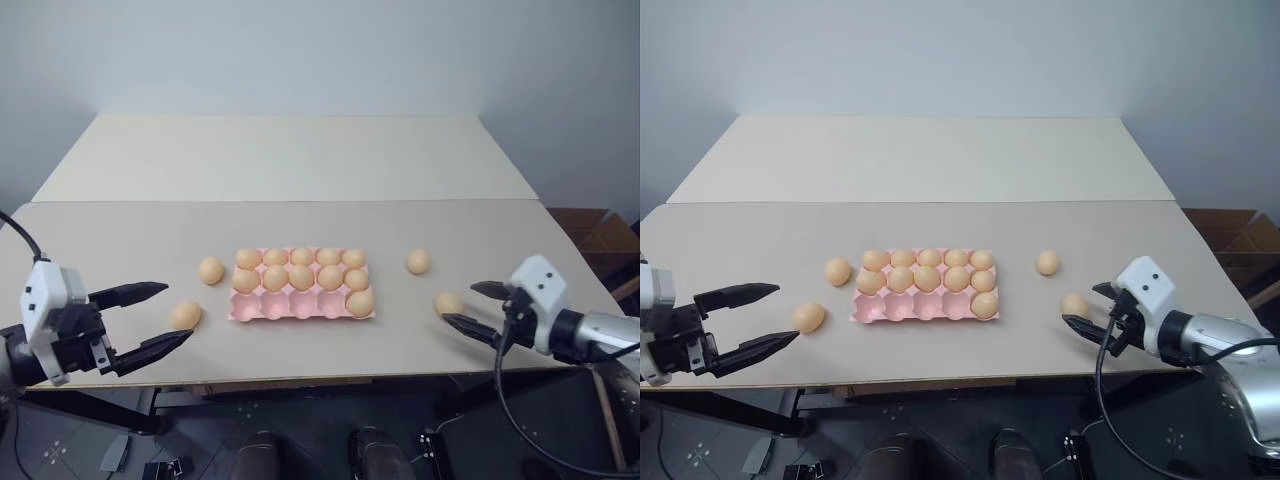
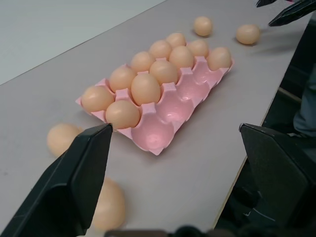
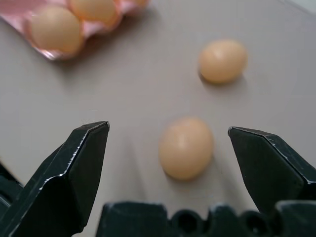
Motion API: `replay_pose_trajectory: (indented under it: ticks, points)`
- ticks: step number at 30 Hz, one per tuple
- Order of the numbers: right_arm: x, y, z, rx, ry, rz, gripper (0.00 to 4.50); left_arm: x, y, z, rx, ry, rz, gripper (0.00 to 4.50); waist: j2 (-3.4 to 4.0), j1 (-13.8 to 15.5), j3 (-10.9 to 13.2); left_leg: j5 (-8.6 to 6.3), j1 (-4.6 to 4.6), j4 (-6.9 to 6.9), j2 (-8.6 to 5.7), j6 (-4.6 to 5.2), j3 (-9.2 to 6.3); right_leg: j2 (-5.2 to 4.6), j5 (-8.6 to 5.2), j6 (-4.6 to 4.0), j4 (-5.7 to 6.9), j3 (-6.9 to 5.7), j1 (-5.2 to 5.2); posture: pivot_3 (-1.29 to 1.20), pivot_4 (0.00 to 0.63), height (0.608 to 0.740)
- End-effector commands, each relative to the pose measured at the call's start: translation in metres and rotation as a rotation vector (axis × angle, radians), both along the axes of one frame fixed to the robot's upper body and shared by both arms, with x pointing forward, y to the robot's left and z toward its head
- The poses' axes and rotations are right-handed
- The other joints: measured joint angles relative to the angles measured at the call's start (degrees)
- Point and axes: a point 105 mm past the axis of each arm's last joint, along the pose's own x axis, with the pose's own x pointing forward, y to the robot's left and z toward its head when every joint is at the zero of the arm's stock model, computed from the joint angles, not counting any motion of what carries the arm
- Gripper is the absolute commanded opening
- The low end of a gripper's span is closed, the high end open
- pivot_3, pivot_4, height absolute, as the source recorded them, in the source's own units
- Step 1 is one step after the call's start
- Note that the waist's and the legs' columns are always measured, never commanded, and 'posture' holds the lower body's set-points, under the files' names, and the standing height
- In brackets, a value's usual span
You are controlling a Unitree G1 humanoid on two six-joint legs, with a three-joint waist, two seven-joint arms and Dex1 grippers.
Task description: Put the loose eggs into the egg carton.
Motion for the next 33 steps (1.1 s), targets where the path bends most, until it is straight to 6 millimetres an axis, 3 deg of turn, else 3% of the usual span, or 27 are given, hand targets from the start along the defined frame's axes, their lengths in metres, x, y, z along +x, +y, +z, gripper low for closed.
replay_pose_trajectory:
  ticks: [1, 4, 7, 13, 15, 18, 21, 25, 30, 31, 33]
  points:
    - [0.015, -0.004, -0.005, -0.004, -0.007, -0.081, 4.5, 0.002, 0.0, 0.006, 0.02, -0.025, -0.016, 4.47, 0.01, -0.2, 0.0, 0.0, -0.01, 0.0, 0.0, 0.0, 0.0, 0.01, 0.0, 0.0, 0.01, 0.0, -0.01, 0.0, 0.15, 0.74]
    - [0.025, -0.006, -0.015, -0.007, 0.018, -0.12, 4.5, 0.003, 0.0, 0.007, 0.024, -0.027, -0.019, 4.47, 0.03, -0.3, 0.0, 0.0, -0.07, 0.0, -0.01, 0.0, -0.01, 0.02, 0.01, -0.01, 0.01, 0.01, -0.06, 0.0, 0.15, 0.74]
    - [0.033, -0.005, -0.026, -0.002, 0.059, -0.145, 3.91, 0.003, 0.0, 0.007, 0.029, -0.031, -0.019, 4.5, 0.03, -0.4, 0.0, 0.0, -0.12, 0.0, -0.01, 0.01, -0.02, 0.04, 0.08, -0.14, -0.03, 0.01, -0.06, 0.0, 0.15, 0.74]
    - [0.039, 0.004, -0.011, 0.025, 0.018, -0.138, 1.93, 0.003, 0.001, 0.008, 0.035, -0.041, -0.007, 4.5, 0.03, -0.3, 0.0, -0.01, -0.17, 0.0, -0.03, 0.02, -0.03, 0.01, 0.12, -0.17, -0.02, -0.01, -0.09, 0.0, 0.15, 0.74]
    - [0.038, 0.016, 0.003, 0.02, -0.028, -0.103, 1.89, 0.002, 0.001, 0.007, 0.034, -0.042, -0.003, 4.5, 0.04, -0.3, 0.0, -0.01, -0.16, 0.0, -0.02, 0.02, -0.04, 0.02, 0.1, -0.14, -0.02, -0.03, -0.08, 0.0, 0.15, 0.74]
    - [0.033, 0.053, 0.028, 0.063, -0.1, 0.019, 1.89, 0.002, 0.0, 0.007, 0.031, -0.042, -0.002, 4.5, 0.06, -0.6, 0.0, -0.01, -0.16, 0.0, -0.01, 0.02, -0.05, 0.02, 0.09, -0.11, 0.02, -0.02, -0.11, 0.0, 0.15, 0.74]
    - [0.028, 0.094, 0.039, 0.101, -0.131, 0.144, 1.89, 0.003, 0.0, 0.005, 0.03, -0.039, -0.004, 4.5, 0.06, -1.1, 0.0, -0.01, -0.11, 0.0, 0.08, 0.02, -0.07, 0.11, 0.06, -0.04, 0.05, 0.0, -0.11, 0.0, 0.15, 0.74]
    - [0.023, 0.143, 0.035, 0.125, -0.116, 0.263, 1.89, 0.004, -0.002, 0.004, 0.025, -0.034, -0.016, 4.5, 0.06, -1.0, 0.0, -0.01, -0.09, 0.0, 0.1, 0.02, -0.1, 0.15, 0.1, -0.13, 0.09, -0.04, -0.11, 0.0, 0.15, 0.74]
    - [0.02, 0.175, 0.018, 0.081, -0.095, 0.328, 1.89, 0.004, -0.003, 0.004, 0.026, -0.033, -0.016, 4.5, 0.06, -0.7, 0.0, -0.01, -0.29, 0.0, -0.02, 0.02, -0.1, -0.01, 0.23, -0.28, 0.03, -0.09, -0.22, 0.0, 0.15, 0.74]
    - [0.021, 0.178, 0.015, 0.07, -0.096, 0.328, 2.59, 0.004, -0.003, 0.004, 0.026, -0.033, -0.016, 4.5, 0.05, -0.8, 0.0, -0.01, -0.31, 0.0, -0.03, 0.02, -0.08, -0.03, 0.26, -0.22, 0.01, -0.08, -0.22, 0.0, 0.15, 0.74]
    - [0.023, 0.181, 0.015, 0.06, -0.102, 0.321, 3.21, 0.004, -0.003, 0.005, 0.026, -0.032, -0.015, 4.5, 0.05, -0.8, 0.0, -0.01, -0.31, 0.0, -0.04, 0.02, -0.06, -0.04, 0.31, -0.14, -0.03, -0.07, -0.23, 0.0, 0.15, 0.74]
